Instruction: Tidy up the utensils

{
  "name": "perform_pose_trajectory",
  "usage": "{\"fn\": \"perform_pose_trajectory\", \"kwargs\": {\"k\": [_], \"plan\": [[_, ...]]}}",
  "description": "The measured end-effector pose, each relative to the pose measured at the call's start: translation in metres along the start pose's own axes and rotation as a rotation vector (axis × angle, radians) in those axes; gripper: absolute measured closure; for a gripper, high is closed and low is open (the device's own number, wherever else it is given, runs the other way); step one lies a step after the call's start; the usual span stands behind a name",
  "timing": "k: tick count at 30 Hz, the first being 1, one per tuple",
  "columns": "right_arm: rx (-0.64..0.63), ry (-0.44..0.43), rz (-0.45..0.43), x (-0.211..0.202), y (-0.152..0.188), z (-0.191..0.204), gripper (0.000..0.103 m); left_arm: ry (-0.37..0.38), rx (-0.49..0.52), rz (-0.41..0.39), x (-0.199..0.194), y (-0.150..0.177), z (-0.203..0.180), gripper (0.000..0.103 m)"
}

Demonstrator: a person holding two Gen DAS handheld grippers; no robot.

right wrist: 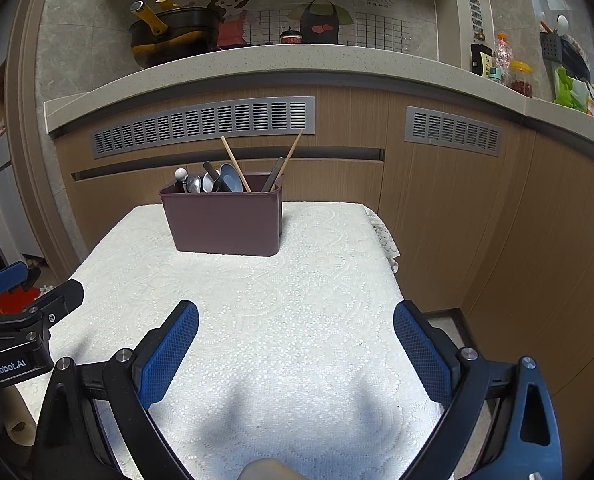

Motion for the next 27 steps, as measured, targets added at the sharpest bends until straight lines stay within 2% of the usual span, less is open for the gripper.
{"fn": "perform_pose_trajectory", "kwargs": {"k": [27], "plan": [[0.004, 0.003, -0.006, -0.0021, -0.0022, -0.0015, 0.004, 0.006, 0.015, -0.006, -0.0027, -0.0017, 0.0023, 0.000]]}}
Point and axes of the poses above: each gripper's, at about its wrist camera, not at the fingertips, and x roughly the way its jaws point, z to its left, y to its underside, the point moved 3 cm from there along x, roughly the way its jaws point, and after that the axes turned 6 degrees about y, right-handed, at the moved point
